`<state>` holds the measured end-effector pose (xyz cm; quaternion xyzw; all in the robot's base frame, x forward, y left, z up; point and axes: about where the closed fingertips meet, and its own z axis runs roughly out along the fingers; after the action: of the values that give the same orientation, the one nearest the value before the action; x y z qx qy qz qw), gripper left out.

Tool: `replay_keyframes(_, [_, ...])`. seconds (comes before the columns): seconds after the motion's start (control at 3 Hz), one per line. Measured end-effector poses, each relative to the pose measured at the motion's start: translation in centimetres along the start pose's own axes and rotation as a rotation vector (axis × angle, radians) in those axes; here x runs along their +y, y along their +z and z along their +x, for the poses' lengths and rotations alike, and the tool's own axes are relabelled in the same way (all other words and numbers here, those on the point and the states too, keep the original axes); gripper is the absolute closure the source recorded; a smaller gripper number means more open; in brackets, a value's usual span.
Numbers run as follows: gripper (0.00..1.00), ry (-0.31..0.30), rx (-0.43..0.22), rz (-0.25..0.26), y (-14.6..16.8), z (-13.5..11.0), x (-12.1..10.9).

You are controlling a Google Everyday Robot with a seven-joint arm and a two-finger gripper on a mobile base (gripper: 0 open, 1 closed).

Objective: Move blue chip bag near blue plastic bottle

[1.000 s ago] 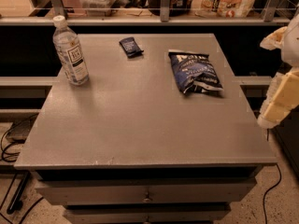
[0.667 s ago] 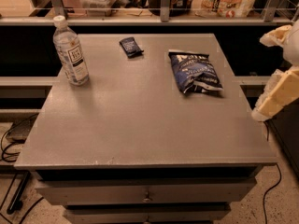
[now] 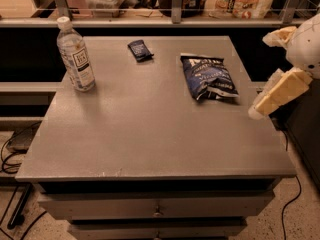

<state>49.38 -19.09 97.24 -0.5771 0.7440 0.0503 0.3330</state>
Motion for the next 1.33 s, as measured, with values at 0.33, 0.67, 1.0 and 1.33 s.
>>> replay_keyframes(0.33, [0.0, 0.028, -0.025, 0.007, 1.4, -0.6, -0.8])
replay_keyframes(0.67, [0.0, 0.068, -0.078, 0.01, 3.9, -1.9, -2.6])
replay_keyframes(1.0, [0.0, 0.102, -0.099, 0.01, 7.0, -2.5, -4.6])
replay_keyframes(1.33, [0.0, 0.142, -0.096, 0.016, 10.1, -2.1, -6.4])
